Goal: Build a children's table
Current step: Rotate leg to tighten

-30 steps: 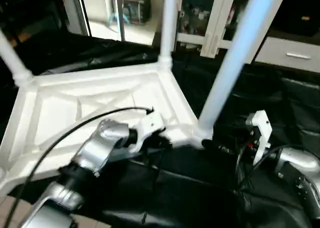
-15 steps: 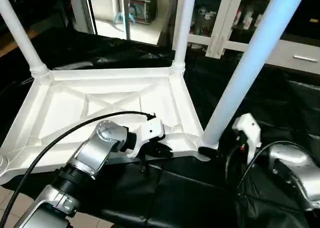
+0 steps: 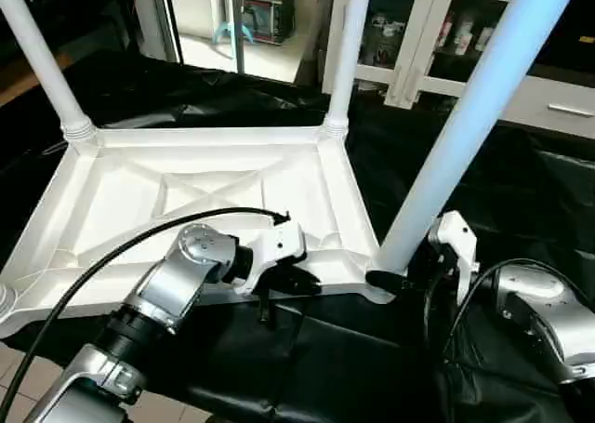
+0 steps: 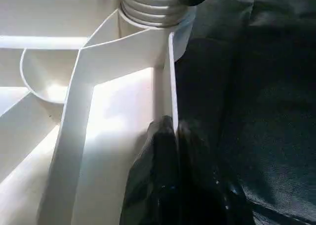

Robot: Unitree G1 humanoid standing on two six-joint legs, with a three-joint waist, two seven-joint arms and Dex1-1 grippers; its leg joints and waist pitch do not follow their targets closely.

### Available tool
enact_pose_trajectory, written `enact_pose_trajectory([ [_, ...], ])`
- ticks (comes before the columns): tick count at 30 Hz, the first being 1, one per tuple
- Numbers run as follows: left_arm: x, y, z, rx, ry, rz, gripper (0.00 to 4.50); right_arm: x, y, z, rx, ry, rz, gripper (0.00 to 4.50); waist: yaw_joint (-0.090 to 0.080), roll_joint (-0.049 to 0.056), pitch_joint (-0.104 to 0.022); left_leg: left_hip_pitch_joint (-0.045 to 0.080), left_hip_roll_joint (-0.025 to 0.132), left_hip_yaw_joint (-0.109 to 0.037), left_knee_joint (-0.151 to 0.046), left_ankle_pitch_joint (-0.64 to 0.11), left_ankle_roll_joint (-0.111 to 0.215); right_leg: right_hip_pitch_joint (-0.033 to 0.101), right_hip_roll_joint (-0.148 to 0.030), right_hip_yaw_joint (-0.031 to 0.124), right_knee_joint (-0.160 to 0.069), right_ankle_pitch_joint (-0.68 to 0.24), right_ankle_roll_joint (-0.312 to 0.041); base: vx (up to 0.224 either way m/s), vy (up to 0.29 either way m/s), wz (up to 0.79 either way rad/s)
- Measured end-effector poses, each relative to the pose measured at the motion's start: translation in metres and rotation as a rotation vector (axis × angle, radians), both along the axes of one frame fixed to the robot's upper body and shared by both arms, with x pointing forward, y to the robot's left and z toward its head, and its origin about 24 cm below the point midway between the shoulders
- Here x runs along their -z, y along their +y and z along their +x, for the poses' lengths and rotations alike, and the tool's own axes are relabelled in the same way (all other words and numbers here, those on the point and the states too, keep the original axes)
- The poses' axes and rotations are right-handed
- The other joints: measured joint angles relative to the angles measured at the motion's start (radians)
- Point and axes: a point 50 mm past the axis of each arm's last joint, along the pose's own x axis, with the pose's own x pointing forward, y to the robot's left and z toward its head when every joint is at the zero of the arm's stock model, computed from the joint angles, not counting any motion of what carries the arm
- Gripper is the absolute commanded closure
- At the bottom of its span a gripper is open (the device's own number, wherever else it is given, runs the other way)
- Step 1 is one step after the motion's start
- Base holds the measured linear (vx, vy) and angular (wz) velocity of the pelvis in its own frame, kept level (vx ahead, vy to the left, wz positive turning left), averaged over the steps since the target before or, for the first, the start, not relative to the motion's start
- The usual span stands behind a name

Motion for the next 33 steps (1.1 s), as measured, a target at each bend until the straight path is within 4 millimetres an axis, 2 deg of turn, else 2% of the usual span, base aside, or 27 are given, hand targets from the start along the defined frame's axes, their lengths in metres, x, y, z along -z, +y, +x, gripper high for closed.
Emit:
enact_pose_trajectory([
  [4, 0.000, 0.001, 0.000, 0.001, 0.004, 0.001, 4.50, 0.001, 0.000, 0.000, -0.006, 0.007, 0.011, 1.77, 0.000, 0.000, 0.000, 0.000, 0.000, 0.000, 0.000, 0.000, 0.000, 0.000, 0.000, 0.000, 0.000, 0.000, 0.000, 0.000, 0.000, 0.00],
  [16, 0.000, 0.004, -0.001, 0.008, 0.026, 0.006, 4.50, 0.005, 0.001, -0.002, 0.009, 0.053, 0.059, 1.85, -0.001, 0.000, 0.000, 0.000, 0.001, 0.000, 0.002, 0.000, 0.000, 0.000, 0.000, 0.000, 0.002, 0.000, 0.000, 0.000, 0.000, 0.00],
  [17, 0.001, 0.005, 0.001, -0.017, 0.021, 0.008, 4.50, 0.009, 0.005, 0.002, 0.055, 0.059, 0.069, 1.85, -0.002, -0.001, -0.001, 0.001, 0.001, 0.000, 0.002, 0.000, 0.000, 0.001, 0.000, 0.000, 0.002, 0.000, -0.001, 0.000, 0.000, 0.00],
  [19, 0.001, 0.005, 0.007, -0.072, 0.004, 0.020, 4.50, 0.011, 0.013, 0.014, 0.150, 0.044, 0.082, 1.85, -0.019, -0.004, -0.002, 0.002, 0.002, 0.000, 0.006, 0.000, -0.001, 0.001, 0.000, 0.000, 0.007, 0.001, -0.001, 0.000, 0.000, 0.00],
  [21, 0.002, -0.001, 0.014, -0.144, -0.012, 0.024, 4.50, 0.014, 0.017, 0.026, 0.277, 0.043, 0.093, 1.86, -0.028, -0.007, -0.003, 0.006, 0.002, 0.000, 0.007, -0.001, -0.006, 0.003, 0.000, 0.000, 0.007, 0.002, -0.002, 0.000, 0.000, 0.00],
  [24, 0.004, -0.013, 0.022, -0.214, -0.029, 0.026, 4.50, 0.017, 0.021, 0.037, 0.439, 0.063, 0.120, 1.86, -0.029, -0.009, -0.004, 0.009, 0.002, 0.000, 0.007, 0.000, -0.009, 0.006, 0.000, 0.000, 0.007, 0.002, -0.002, 0.000, 0.000, 0.00],
  [33, 0.006, -0.039, 0.034, -0.350, -0.030, 0.035, 4.50, 0.018, 0.035, 0.054, 0.682, 0.100, 0.118, 1.86, -0.025, -0.014, -0.008, 0.010, 0.002, 0.000, 0.006, 0.000, -0.009, 0.010, 0.000, 0.000, 0.005, 0.002, -0.002, 0.000, 0.000, 0.00],
])
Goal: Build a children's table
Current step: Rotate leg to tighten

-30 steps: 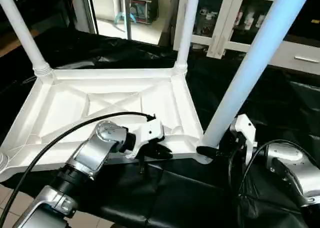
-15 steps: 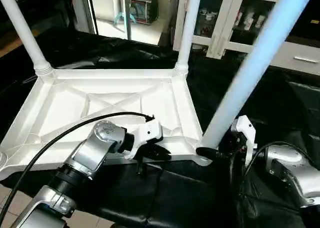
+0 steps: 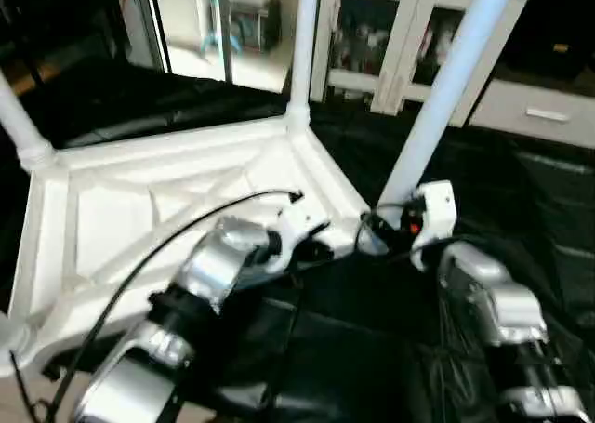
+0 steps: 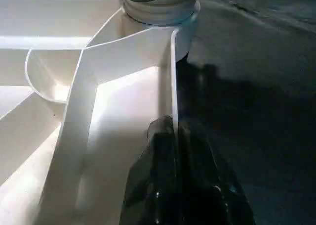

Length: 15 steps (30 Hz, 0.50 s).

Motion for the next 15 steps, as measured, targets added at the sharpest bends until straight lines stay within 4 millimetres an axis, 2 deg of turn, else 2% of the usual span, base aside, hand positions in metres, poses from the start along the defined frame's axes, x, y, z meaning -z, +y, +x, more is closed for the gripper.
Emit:
enact_pose_trajectory([
  [3, 0.001, -0.009, 0.003, -0.058, -0.002, -0.002, 4.50, 0.003, 0.005, 0.005, 0.117, 0.010, 0.011, 1.86, 0.002, -0.001, -0.001, 0.001, 0.000, 0.000, 0.000, 0.000, 0.000, 0.001, 0.000, 0.000, -0.001, 0.000, 0.000, 0.000, 0.000, 0.00],
  [8, 0.001, -0.017, 0.005, -0.102, -0.004, -0.001, 4.50, 0.003, 0.009, 0.010, 0.210, 0.002, 0.003, 1.86, 0.001, 0.000, -0.001, 0.000, 0.000, 0.000, -0.001, 0.000, 0.000, 0.004, 0.000, 0.000, -0.009, 0.001, 0.000, 0.000, 0.000, 0.00],
  [15, 0.001, -0.021, 0.007, -0.112, -0.002, -0.003, 4.50, 0.001, 0.010, 0.012, 0.240, -0.006, -0.004, 1.86, 0.001, 0.000, 0.000, -0.001, 0.000, 0.001, -0.002, 0.000, 0.000, 0.005, 0.000, 0.000, -0.011, 0.001, 0.001, 0.000, 0.000, 0.00],
])
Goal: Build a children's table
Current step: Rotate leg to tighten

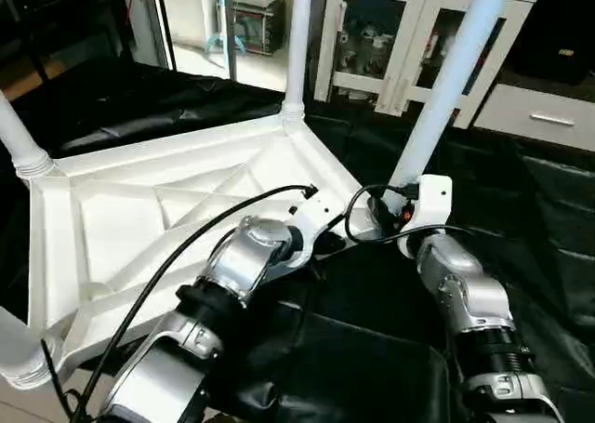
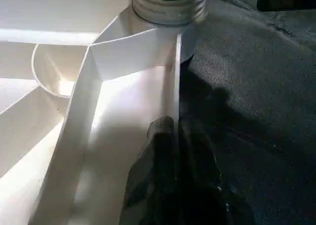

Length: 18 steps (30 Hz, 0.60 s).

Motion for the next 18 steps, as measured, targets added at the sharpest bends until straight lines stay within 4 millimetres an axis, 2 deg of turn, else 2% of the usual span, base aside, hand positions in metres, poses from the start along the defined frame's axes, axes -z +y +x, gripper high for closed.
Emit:
enact_pose_trajectory([
  [2, 0.000, 0.000, 0.000, 0.000, -0.001, -0.001, 4.50, 0.000, -0.001, -0.001, 0.000, -0.011, 0.000, 1.30, 0.001, 0.001, 0.000, 0.000, 0.000, 0.000, -0.001, 0.000, 0.000, 0.000, 0.000, 0.000, 0.000, 0.000, 0.000, 0.000, 0.000, 0.00],
  [11, -0.005, 0.005, 0.004, -0.018, -0.040, 0.003, 4.50, 0.001, -0.004, -0.016, -0.097, -0.038, 0.025, 0.56, -0.006, 0.001, 0.001, -0.002, 0.000, 0.001, -0.009, 0.000, 0.000, -0.005, 0.001, 0.000, 0.000, -0.002, 0.004, 0.000, 0.000, 0.00],
  [15, -0.009, 0.016, 0.001, 0.034, -0.050, 0.000, 4.50, -0.009, -0.017, -0.033, -0.228, -0.073, 0.031, 0.29, -0.002, 0.000, 0.002, -0.010, 0.002, 0.002, -0.012, 0.003, 0.005, -0.014, 0.001, -0.001, 0.001, -0.004, 0.006, 0.000, 0.000, 0.00],
  [18, -0.009, 0.027, -0.007, 0.113, -0.044, -0.010, 4.50, -0.017, -0.034, -0.043, -0.319, -0.090, -0.013, 0.05, -0.001, 0.000, 0.002, -0.015, 0.003, 0.003, -0.012, 0.003, 0.006, -0.020, 0.002, -0.001, 0.002, -0.004, 0.006, 0.000, 0.000, 0.00],
])
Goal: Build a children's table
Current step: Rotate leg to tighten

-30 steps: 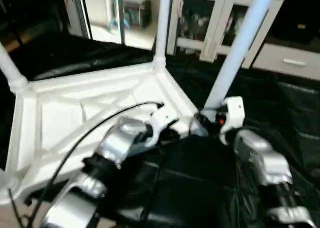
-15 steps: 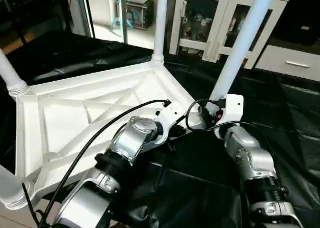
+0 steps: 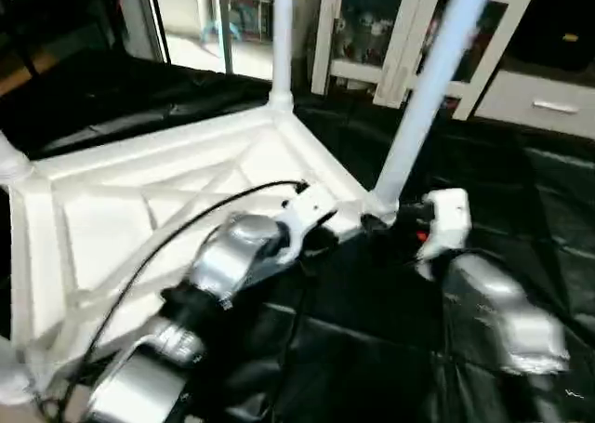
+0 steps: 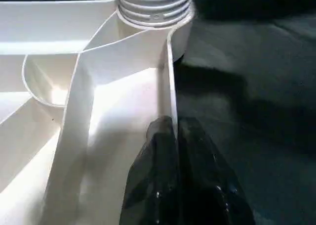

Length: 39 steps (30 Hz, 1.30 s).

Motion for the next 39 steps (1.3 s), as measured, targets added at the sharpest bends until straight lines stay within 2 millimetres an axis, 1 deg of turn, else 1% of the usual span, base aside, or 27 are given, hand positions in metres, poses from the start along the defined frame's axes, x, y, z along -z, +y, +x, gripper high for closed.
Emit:
enact_pose_trajectory([
  [3, 0.001, 0.009, -0.009, 0.108, 0.001, 0.001, 4.50, -0.005, -0.016, -0.005, -0.045, -0.008, -0.047, 0.05, 0.001, 0.000, 0.000, 0.001, 0.000, 0.001, 0.000, 0.000, 0.000, 0.000, 0.000, 0.000, 0.000, 0.000, 0.000, 0.000, 0.000, 0.00],
  [7, 0.002, 0.020, -0.022, 0.217, 0.017, 0.002, 4.50, -0.007, -0.022, -0.014, -0.211, 0.015, -0.087, 0.05, 0.002, 0.000, 0.000, 0.001, 0.000, 0.002, 0.001, -0.002, -0.003, 0.002, -0.001, 0.001, 0.000, 0.000, 0.000, 0.000, 0.000, 0.00],
  [9, 0.002, 0.021, -0.028, 0.260, 0.031, -0.001, 4.50, -0.009, -0.028, -0.021, -0.292, 0.024, -0.110, 0.05, 0.007, 0.000, 0.000, 0.001, 0.000, 0.002, 0.002, -0.002, -0.004, 0.003, -0.001, 0.001, -0.001, 0.000, 0.000, 0.000, 0.000, 0.00],
  [14, 0.003, 0.026, -0.037, 0.333, 0.072, -0.009, 4.50, -0.012, -0.031, -0.029, -0.441, 0.035, -0.123, 0.05, 0.011, 0.001, 0.000, 0.001, 0.000, 0.002, 0.003, -0.001, -0.002, 0.003, -0.001, 0.000, 0.001, 0.000, 0.000, 0.000, 0.000, 0.00],
  [19, 0.004, 0.025, -0.042, 0.380, 0.096, -0.013, 4.50, -0.012, -0.031, -0.033, -0.527, 0.030, -0.116, 0.05, 0.017, 0.001, 0.000, 0.001, 0.000, 0.002, 0.004, -0.001, -0.001, 0.004, -0.001, 0.000, 0.002, 0.000, 0.000, 0.000, 0.000, 0.00],
  [20, 0.004, 0.024, -0.043, 0.392, 0.101, -0.012, 4.50, -0.011, -0.031, -0.034, -0.552, 0.034, -0.117, 0.22, 0.020, 0.001, 0.000, 0.001, 0.000, 0.002, 0.005, -0.001, -0.001, 0.004, -0.001, 0.000, 0.002, 0.000, 0.000, 0.000, 0.000, 0.00],
  [22, 0.004, 0.024, -0.044, 0.404, 0.105, -0.012, 4.50, -0.009, -0.030, -0.035, -0.578, 0.035, -0.114, 0.22, 0.023, 0.001, 0.000, 0.001, 0.000, 0.002, 0.005, 0.000, -0.001, 0.004, -0.001, 0.000, 0.002, 0.000, 0.000, 0.000, 0.000, 0.00],
  [24, 0.004, 0.023, -0.045, 0.416, 0.111, -0.012, 4.50, -0.007, -0.028, -0.035, -0.611, 0.040, -0.109, 0.50, 0.026, 0.000, 0.000, 0.001, 0.000, 0.002, 0.006, 0.000, 0.000, 0.004, -0.002, 0.000, 0.003, 0.000, 0.000, 0.000, 0.000, 0.00],
  [25, 0.004, 0.023, -0.045, 0.420, 0.112, -0.012, 4.50, -0.007, -0.028, -0.036, -0.620, 0.042, -0.105, 0.50, 0.027, 0.000, 0.000, 0.001, 0.000, 0.002, 0.006, 0.000, 0.000, 0.004, -0.002, 0.000, 0.003, 0.000, 0.000, 0.000, 0.000, 0.00],
  [26, 0.004, 0.023, -0.045, 0.422, 0.113, -0.012, 4.50, -0.006, -0.028, -0.036, -0.633, 0.047, -0.100, 0.61, 0.027, 0.000, 0.000, 0.001, 0.000, 0.002, 0.006, 0.000, 0.000, 0.004, -0.002, 0.000, 0.003, 0.000, 0.000, 0.000, 0.000, 0.00],
  [28, 0.004, 0.023, -0.045, 0.422, 0.112, -0.012, 4.50, -0.005, -0.029, -0.036, -0.646, 0.052, -0.097, 0.69, 0.027, 0.000, 0.000, 0.001, 0.000, 0.002, 0.006, 0.001, 0.001, 0.004, -0.002, 0.000, 0.003, 0.000, 0.000, 0.000, 0.000, 0.00],
  [29, 0.004, 0.023, -0.045, 0.423, 0.112, -0.012, 4.50, -0.004, -0.030, -0.037, -0.658, 0.059, -0.101, 0.88, 0.027, 0.000, 0.000, 0.001, 0.000, 0.002, 0.006, 0.001, 0.001, 0.004, -0.002, 0.000, 0.003, 0.000, 0.000, 0.000, 0.000, 0.00],
  [31, 0.004, 0.023, -0.045, 0.423, 0.112, -0.011, 4.50, -0.003, -0.031, -0.038, -0.682, 0.069, -0.112, 0.97, 0.026, 0.000, 0.000, 0.001, 0.000, 0.002, 0.006, 0.001, 0.001, 0.004, -0.002, 0.000, 0.004, 0.000, 0.000, 0.000, 0.000, 0.00],
  [32, 0.004, 0.023, -0.045, 0.423, 0.112, -0.011, 4.50, -0.003, -0.031, -0.039, -0.692, 0.073, -0.120, 1.17, 0.026, 0.000, 0.000, 0.001, 0.000, 0.002, 0.006, 0.003, 0.004, 0.004, -0.002, 0.000, 0.004, 0.000, 0.000, 0.000, 0.000, 0.00],
  [33, 0.004, 0.023, -0.045, 0.423, 0.112, -0.011, 4.50, -0.002, -0.031, -0.039, -0.700, 0.076, -0.120, 1.17, 0.027, 0.000, 0.000, 0.001, 0.000, 0.002, 0.006, 0.003, 0.004, 0.004, -0.002, 0.000, 0.004, 0.000, 0.000, 0.000, 0.000, 0.00],
  [35, 0.004, 0.023, -0.045, 0.423, 0.112, -0.011, 4.50, 0.000, -0.031, -0.040, -0.711, 0.082, -0.119, 1.38, 0.027, 0.000, 0.000, 0.001, 0.000, 0.002, 0.006, 0.003, 0.005, 0.004, -0.002, 0.000, 0.004, 0.000, 0.000, 0.000, 0.000, 0.00],
  [36, 0.004, 0.023, -0.045, 0.425, 0.113, -0.011, 4.50, 0.001, -0.031, -0.040, -0.710, 0.085, -0.119, 1.38, 0.027, 0.000, 0.000, 0.001, 0.000, 0.002, 0.006, 0.003, 0.005, 0.004, -0.002, 0.000, 0.004, 0.000, 0.000, 0.000, 0.000, 0.00],
  [39, 0.004, 0.023, -0.046, 0.428, 0.115, -0.011, 4.50, 0.001, -0.032, -0.041, -0.719, 0.085, -0.119, 1.69, 0.027, 0.000, 0.000, 0.000, 0.000, 0.002, 0.007, 0.003, 0.005, 0.004, -0.002, 0.000, 0.004, 0.000, 0.000, 0.000, 0.000, 0.00],
])
